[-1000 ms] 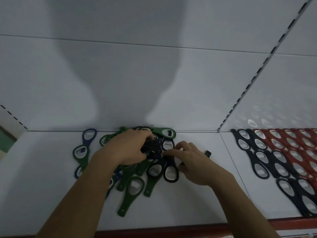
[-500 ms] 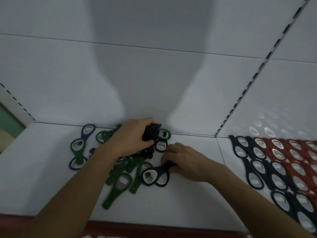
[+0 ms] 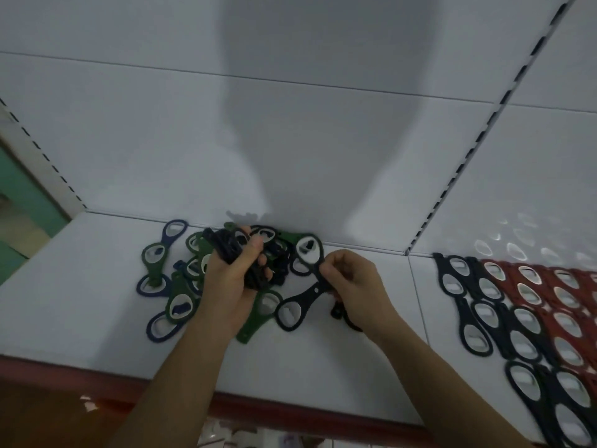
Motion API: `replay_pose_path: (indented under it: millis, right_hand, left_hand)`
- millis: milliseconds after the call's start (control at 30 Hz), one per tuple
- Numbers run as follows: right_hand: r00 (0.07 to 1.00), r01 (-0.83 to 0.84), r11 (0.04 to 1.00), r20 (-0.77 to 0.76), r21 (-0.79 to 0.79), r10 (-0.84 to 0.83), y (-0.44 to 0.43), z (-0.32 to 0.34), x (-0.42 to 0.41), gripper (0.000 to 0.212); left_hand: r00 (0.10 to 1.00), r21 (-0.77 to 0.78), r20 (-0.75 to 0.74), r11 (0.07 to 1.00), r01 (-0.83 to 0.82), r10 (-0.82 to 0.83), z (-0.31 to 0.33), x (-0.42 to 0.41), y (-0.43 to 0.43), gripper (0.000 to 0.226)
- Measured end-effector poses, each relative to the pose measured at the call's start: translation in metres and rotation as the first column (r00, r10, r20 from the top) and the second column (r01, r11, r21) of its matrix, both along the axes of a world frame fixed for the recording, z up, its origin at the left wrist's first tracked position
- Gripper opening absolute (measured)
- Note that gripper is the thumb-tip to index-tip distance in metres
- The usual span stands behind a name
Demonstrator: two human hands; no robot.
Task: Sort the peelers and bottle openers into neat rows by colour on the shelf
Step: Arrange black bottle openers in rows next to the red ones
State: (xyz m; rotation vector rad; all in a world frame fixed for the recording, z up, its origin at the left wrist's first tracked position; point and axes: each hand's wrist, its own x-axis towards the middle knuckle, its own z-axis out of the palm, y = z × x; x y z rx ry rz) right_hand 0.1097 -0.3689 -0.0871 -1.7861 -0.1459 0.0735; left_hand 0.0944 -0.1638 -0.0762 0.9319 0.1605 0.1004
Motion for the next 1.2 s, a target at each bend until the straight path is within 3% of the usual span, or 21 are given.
replay_pose_path:
  millis: [67,100,167,267,333,367,433,500,567,667,700,733,767,800,833,867,933,1000,1067,1133,1200]
  right_hand:
    - [0.99,0.049,0.97,-0.143,0.24,-0.015,0.016,0.01,-0.005,0.012]
    - [0.988,0.032,0.965,-0.157,0.26,0.01,0.023,0.014,-0.007,0.012]
    - [0.999,-0.002,0.994,-0.042,0.112,0.006,0.035,0.014,-0.009,0.012]
    - [0.973,0.104,0.964,0.224,-0.244,-0.048,0.038,0.016,-0.01,0.009]
    - [0.979,0.009,0.936,0.195,-0.352,0.064,0.027,0.017,-0.01,0.019]
    - [0.97,-0.144,0.899,0.121,-0.414,0.211,0.021,0.015,-0.011,0.03]
    - [0.847,-0.36,0.663,0.068,-0.657,0.527,0.013,0.004,-0.016,0.047]
    - [0.746,-0.302,0.457,0.092,-0.837,0.66,0.012,-0.011,-0.02,0.045]
    - [0.734,-0.289,0.409,0.074,-0.866,0.675,0.015,-0.008,-0.016,0.031]
    - [0.712,-0.497,0.337,-0.154,-0.8,0.685,0.011,0.017,-0.002,0.014]
    - [0.722,-0.534,0.377,-0.176,-0.757,0.669,0.007,0.023,0.003,0.011]
    - [0.762,-0.548,0.49,-0.162,-0.678,0.628,0.003,0.027,0.008,0.008]
    - [0.821,-0.533,0.665,-0.13,-0.524,0.555,0.002,0.031,0.009,0.006]
    - [0.883,-0.468,0.84,-0.101,-0.275,0.459,0.004,0.035,0.008,0.005]
    - [0.929,-0.354,0.935,-0.104,0.017,0.354,0.008,0.039,0.005,0.005]
    - [0.949,-0.226,0.933,-0.153,0.279,0.276,0.014,0.042,0.002,0.005]
    - [0.925,-0.007,0.813,-0.306,0.582,0.227,0.03,0.047,-0.004,0.008]
    - [0.884,0.101,0.755,-0.407,0.648,0.23,0.045,0.046,-0.009,0.01]
    - [0.89,0.112,0.806,-0.42,0.581,0.178,0.055,0.044,-0.012,0.009]
    - [0.932,0.058,0.906,-0.348,0.419,0.102,0.054,0.042,-0.014,0.008]
    - [0.962,-0.051,0.99,-0.258,0.132,0.084,0.045,0.039,-0.012,0.011]
  left_hand:
    - [1.0,0.04,-0.017,0.999,0.003,-0.003,0.003,-0.001,-0.012,0.035]
    - [0.999,0.054,-0.033,0.998,0.022,-0.02,0.003,-0.001,-0.018,0.04]
    - [0.998,0.084,-0.052,0.996,0.036,-0.031,0.007,0.0,-0.033,0.038]
    - [0.992,0.124,-0.053,0.986,-0.109,0.116,0.015,0.006,-0.041,0.026]
    - [0.973,0.118,-0.076,0.971,-0.21,0.219,0.021,0.01,-0.034,0.019]
    - [0.962,0.133,-0.097,0.961,-0.243,0.257,0.024,0.012,-0.027,0.014]
    - [0.959,0.179,-0.135,0.958,-0.225,0.25,0.03,0.013,-0.014,0.012]
    - [0.974,0.175,-0.187,0.98,-0.092,0.125,0.034,0.013,-0.001,0.014]
    - [0.97,0.086,-0.24,0.995,0.053,-0.031,0.037,0.013,0.01,0.018]
    - [0.965,0.011,-0.229,0.991,0.134,-0.128,0.034,0.012,0.023,0.034]
    - [0.97,0.038,-0.204,0.989,0.145,-0.135,0.031,0.012,0.027,0.039]
    - [0.975,0.065,-0.163,0.985,0.161,-0.149,0.027,0.011,0.03,0.047]
    - [0.979,0.073,-0.112,0.981,0.182,-0.173,0.023,0.011,0.033,0.058]
    - [0.976,0.077,-0.071,0.975,0.21,-0.205,0.019,0.012,0.034,0.073]
    - [0.972,0.094,-0.037,0.968,0.234,-0.232,0.017,0.012,0.032,0.086]
    - [0.969,0.123,-0.004,0.961,0.247,-0.249,0.015,0.012,0.027,0.09]
    - [0.971,0.199,0.047,0.955,0.22,-0.234,0.016,0.013,0.011,0.079]
    - [0.984,0.223,0.042,0.962,0.159,-0.173,0.022,0.014,-0.006,0.051]
    - [0.994,0.217,-0.018,0.97,0.107,-0.106,0.026,0.016,-0.012,0.034]
    - [0.994,0.232,-0.09,0.969,0.081,-0.062,0.026,0.023,-0.009,0.023]
    - [0.989,0.244,-0.133,0.965,0.092,-0.061,0.025,0.031,-0.004,0.018]
